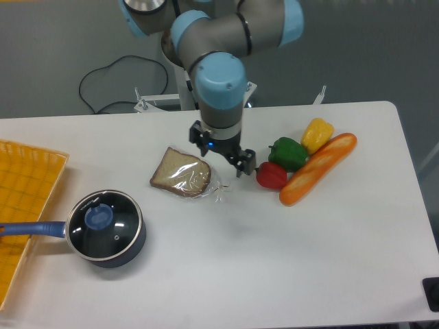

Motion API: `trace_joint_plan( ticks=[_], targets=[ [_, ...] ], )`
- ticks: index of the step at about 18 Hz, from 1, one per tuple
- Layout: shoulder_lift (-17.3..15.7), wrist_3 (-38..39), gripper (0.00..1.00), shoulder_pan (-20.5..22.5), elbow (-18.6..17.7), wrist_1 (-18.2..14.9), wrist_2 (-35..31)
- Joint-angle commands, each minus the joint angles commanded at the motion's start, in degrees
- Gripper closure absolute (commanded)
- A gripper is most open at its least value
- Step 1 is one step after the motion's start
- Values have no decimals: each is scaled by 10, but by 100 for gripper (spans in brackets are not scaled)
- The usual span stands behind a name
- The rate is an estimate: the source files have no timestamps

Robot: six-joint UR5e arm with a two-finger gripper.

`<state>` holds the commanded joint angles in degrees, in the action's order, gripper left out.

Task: Open the lid
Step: 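Raise the gripper from the peppers and move it toward the bread slice, then move the gripper over the saucepan lid's blue knob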

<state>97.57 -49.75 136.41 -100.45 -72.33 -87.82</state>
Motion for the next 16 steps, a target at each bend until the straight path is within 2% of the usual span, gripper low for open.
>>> trace_joint_plan(
  ticks=[3,7,12,16],
  targets=[
    [-26,49,0,-10,-15,1,32],
    [-38,100,0,-47,-15,0,32],
    [-32,150,0,-104,-15,-5,8],
    [-26,176,0,-127,-13,-6,-9]
  ],
)
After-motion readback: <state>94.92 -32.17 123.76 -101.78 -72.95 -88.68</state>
